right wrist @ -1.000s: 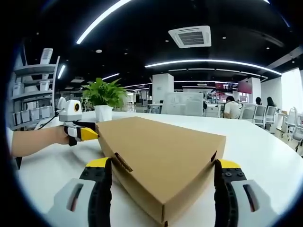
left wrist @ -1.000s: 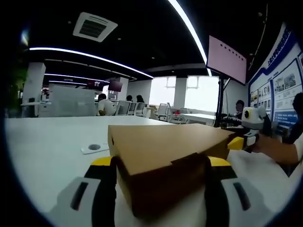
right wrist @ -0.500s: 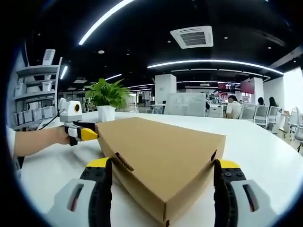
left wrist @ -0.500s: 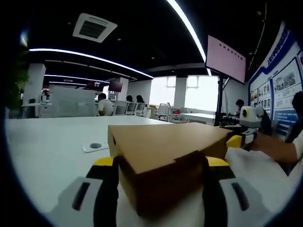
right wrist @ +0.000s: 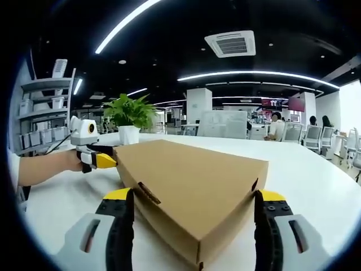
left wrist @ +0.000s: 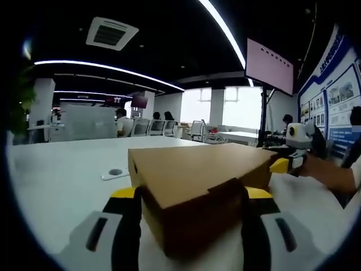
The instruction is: Operate the shoe box by opening the lid, removing the specified soft item, and placing it in the target area until the item is outside and the box remains undamaged.
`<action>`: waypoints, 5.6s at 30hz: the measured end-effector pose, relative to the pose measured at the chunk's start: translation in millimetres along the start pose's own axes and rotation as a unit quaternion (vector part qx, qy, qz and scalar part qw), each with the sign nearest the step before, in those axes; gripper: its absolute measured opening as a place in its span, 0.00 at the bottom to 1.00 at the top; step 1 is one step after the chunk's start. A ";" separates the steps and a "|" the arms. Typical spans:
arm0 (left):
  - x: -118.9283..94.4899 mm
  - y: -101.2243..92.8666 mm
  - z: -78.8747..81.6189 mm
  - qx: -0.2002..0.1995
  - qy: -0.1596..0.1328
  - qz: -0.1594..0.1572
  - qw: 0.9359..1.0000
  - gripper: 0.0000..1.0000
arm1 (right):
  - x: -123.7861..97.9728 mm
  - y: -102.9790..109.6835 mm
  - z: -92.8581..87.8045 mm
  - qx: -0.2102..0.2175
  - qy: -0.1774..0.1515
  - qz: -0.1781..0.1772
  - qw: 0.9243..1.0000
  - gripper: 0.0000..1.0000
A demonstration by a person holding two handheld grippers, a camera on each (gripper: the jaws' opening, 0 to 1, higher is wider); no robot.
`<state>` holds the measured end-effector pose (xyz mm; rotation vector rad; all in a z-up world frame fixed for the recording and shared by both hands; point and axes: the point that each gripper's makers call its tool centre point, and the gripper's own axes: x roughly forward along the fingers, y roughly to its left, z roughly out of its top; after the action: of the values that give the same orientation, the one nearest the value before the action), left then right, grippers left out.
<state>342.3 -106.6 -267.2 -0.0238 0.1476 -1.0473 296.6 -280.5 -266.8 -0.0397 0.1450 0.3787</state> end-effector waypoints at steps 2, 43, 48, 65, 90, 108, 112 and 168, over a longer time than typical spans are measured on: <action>-1.0 0.8 -0.6 -0.001 0.002 0.002 1.000 0.73 | -0.7 0.6 0.0 0.000 -0.001 0.002 1.000 0.90; -19.7 2.2 -5.4 0.010 0.007 0.035 0.999 0.71 | -10.0 10.7 -0.6 -0.004 0.000 0.040 0.999 0.90; -23.0 4.1 -6.0 0.011 0.006 0.039 0.999 0.71 | -10.1 11.8 -0.6 -0.005 -0.001 0.045 0.999 0.90; -31.4 4.6 -6.2 0.011 0.005 0.051 0.999 0.71 | -11.6 15.3 -1.5 -0.006 -0.002 0.055 0.998 0.90; -41.6 -10.8 -9.6 0.021 0.002 0.057 0.998 0.68 | -15.1 19.2 -1.9 -0.008 -0.002 0.070 0.998 0.90; -47.8 -15.9 -10.9 0.020 -0.003 0.065 0.998 0.68 | -18.6 22.6 -2.7 -0.010 -0.004 0.080 0.997 0.90; -49.6 -16.2 -10.9 0.020 -0.002 0.066 0.998 0.68 | -19.6 23.5 -2.7 -0.010 -0.005 0.082 0.997 0.90; -66.2 -27.5 -14.8 0.024 0.003 0.082 0.996 0.66 | -27.4 28.9 -3.4 -0.011 0.000 0.099 0.995 0.89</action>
<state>284.2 -62.5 -272.1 0.0348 0.1266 -0.8866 260.2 -263.9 -266.4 -0.0479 0.1446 0.5783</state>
